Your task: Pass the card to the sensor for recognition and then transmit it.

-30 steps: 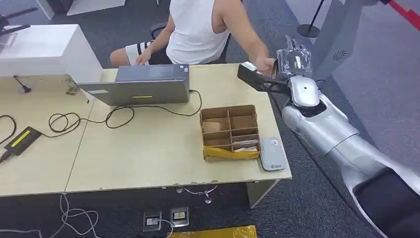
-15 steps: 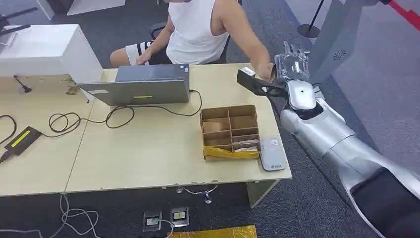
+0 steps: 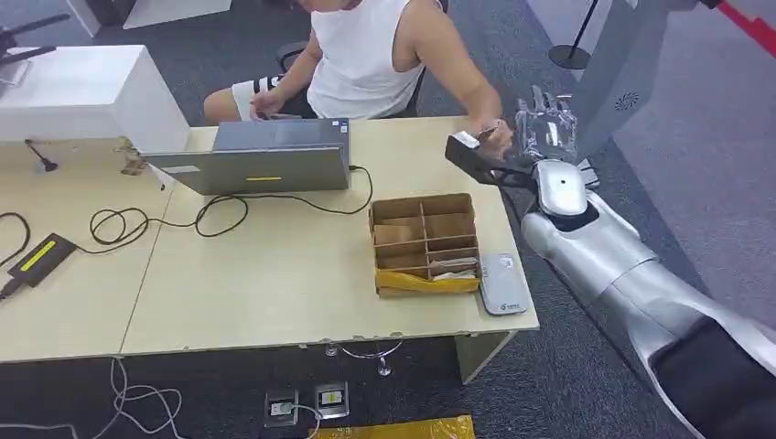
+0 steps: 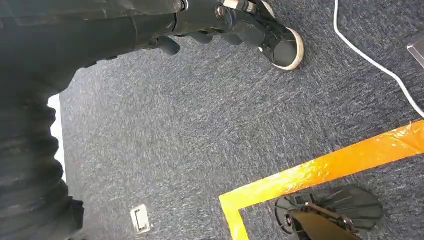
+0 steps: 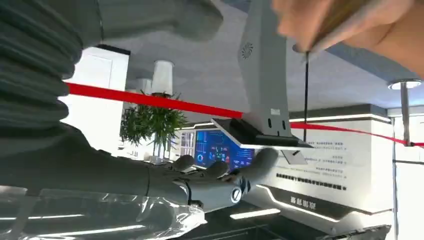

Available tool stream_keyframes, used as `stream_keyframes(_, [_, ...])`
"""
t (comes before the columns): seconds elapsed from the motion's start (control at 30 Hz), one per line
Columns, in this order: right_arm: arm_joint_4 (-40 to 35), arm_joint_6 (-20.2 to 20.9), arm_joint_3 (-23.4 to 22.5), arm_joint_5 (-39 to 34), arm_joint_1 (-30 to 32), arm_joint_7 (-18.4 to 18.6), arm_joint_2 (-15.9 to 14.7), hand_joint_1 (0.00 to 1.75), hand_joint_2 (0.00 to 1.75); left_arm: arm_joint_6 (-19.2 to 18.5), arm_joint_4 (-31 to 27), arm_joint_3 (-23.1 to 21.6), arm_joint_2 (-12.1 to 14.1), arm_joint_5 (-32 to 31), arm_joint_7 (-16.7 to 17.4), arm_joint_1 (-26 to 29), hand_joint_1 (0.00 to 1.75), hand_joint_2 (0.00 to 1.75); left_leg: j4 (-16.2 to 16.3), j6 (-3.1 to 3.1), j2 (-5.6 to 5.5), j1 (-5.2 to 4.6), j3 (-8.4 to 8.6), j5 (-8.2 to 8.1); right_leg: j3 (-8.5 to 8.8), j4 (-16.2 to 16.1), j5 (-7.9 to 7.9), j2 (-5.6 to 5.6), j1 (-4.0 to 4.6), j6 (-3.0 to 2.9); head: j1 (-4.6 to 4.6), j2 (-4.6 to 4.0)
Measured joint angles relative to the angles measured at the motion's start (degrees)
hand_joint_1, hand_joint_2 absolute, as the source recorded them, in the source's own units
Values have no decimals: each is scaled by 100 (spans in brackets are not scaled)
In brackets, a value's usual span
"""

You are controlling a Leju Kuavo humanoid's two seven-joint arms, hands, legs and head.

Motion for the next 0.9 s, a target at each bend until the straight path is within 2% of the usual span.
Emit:
stream_keyframes(0.1, [0, -33, 0, -11, 19, -6, -4, 0, 175, 0, 0, -2, -4, -15, 4, 0, 0, 175, 0, 0, 0, 0, 0, 0, 0, 0, 0, 0, 0, 0, 0, 0])
stream_keyframes(0.13, [-2, -83, 0, -26, 24, -24, -11, 0, 0, -2, 0, -2, -7, -26, 4, 0, 0, 175, 0, 0, 0, 0, 0, 0, 0, 0, 0, 0, 0, 0, 0, 0])
stream_keyframes(0.27, [-112, -451, -50, -103, 104, -151, -39, 0, 0, -9, 0, -4, -7, -59, 4, 2, 0, 175, 0, 0, 0, 0, 0, 0, 0, 0, 0, -1, 0, 0, -2, 0])
stream_keyframes(0.37, [-481, -689, -166, -120, 219, -289, -88, 0, 0, 4, 0, -4, -7, -87, 4, 6, 0, 175, 0, 0, 0, 0, 1, 0, 0, 0, 0, 0, 0, 0, 0, 0])
stream_keyframes(0.47, [-1020, -1008, -330, -584, 486, -650, -122, 0, 0, 111, 0, 0, -7, 2, -72, 42, 0, 175, 0, 0, 6, 0, 3, -1, 1, 0, 0, 5, 1, 0, 0, 0])
stream_keyframes(0.5, [-1264, -1087, -387, -750, 616, -776, -125, 0, 175, 133, 0, 0, -7, 31, -101, 56, 0, 175, 0, 0, 6, 0, 4, -1, 1, 0, 0, 5, 0, 0, 0, 0])
stream_keyframes(0.6, [-1815, -1130, -507, -1010, 892, -955, -164, 0, 175, 177, 0, 2, -7, 85, -162, 100, 0, 175, 0, 0, 5, 1, 3, -1, 0, 0, 0, 3, 1, 0, -4, 0])
stream_keyframes(0.7, [-2480, -1161, -671, -1507, 1287, -1336, -227, 0, 175, 247, 0, 15, -2, 164, -265, 170, 0, 175, -1, 0, -1, 5, 7, -1, 6, -1, -2, 2, 6, -1, 2, 0])
stream_keyframes(0.9, [-3762, -1016, -855, -1759, 2277, -1622, -413, 0, 175, 293, 4, 24, 17, 269, -415, 303, 0, 175, -1, -2, 5, 3, 6, -4, 2, -3, -1, 2, 4, -1, 2, 0])
